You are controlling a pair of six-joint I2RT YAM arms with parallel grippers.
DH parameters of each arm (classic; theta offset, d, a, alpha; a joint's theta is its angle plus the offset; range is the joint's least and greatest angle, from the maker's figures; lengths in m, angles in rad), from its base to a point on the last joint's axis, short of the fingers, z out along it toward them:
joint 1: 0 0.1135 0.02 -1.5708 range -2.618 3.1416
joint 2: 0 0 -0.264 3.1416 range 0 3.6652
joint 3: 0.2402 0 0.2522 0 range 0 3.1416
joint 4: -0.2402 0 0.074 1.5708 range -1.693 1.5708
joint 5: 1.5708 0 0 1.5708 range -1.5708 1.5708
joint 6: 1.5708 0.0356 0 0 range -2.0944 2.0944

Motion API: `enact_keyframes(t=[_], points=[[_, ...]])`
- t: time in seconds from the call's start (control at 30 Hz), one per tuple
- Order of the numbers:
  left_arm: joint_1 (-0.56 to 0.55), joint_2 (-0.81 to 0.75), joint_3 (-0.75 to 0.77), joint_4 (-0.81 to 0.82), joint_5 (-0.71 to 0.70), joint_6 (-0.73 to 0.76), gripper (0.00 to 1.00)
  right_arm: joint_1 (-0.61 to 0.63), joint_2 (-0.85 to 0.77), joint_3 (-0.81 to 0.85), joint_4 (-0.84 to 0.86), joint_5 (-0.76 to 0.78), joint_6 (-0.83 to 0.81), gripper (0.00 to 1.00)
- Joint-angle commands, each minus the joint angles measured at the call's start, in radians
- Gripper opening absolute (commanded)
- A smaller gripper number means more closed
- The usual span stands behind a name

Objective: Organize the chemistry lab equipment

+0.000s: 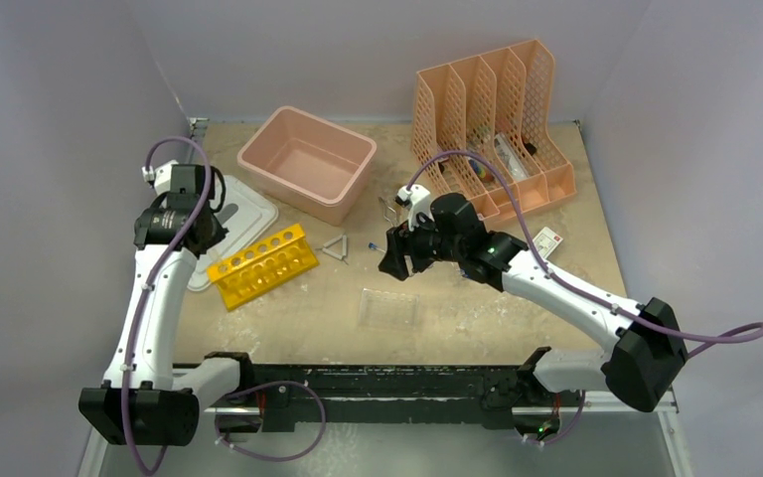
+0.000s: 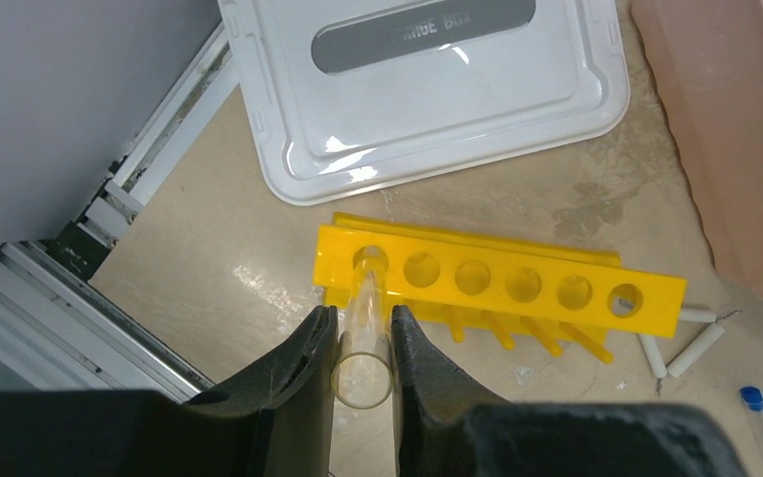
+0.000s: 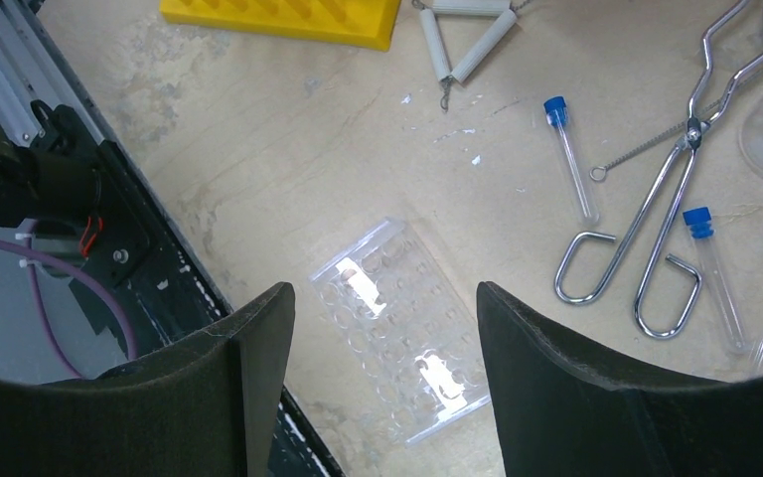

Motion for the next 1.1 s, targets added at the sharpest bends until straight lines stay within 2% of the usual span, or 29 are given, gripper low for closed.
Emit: enact_keyframes(t=[0.0, 0.3, 0.6, 1.07], points=[[0.016, -0.039, -0.046, 0.058, 0.057, 0.018, 0.0, 0.003, -0.037, -0.002, 0.021, 0.011, -0.002, 0.69], [0.016, -0.057, -0.143, 0.13, 0.079, -0.006, 0.0, 0.004, -0.021, -0.05, 0.1, -0.005, 0.028, 0.69], [0.016, -0.061, -0.178, 0.132, 0.043, -0.027, 0.0, 0.004, -0.005, -0.056, 0.101, -0.008, 0.025, 0.69], [0.016, -0.145, -0.26, 0.221, 0.099, -0.052, 0.0, 0.004, -0.017, -0.057, 0.084, -0.007, 0.019, 0.7]])
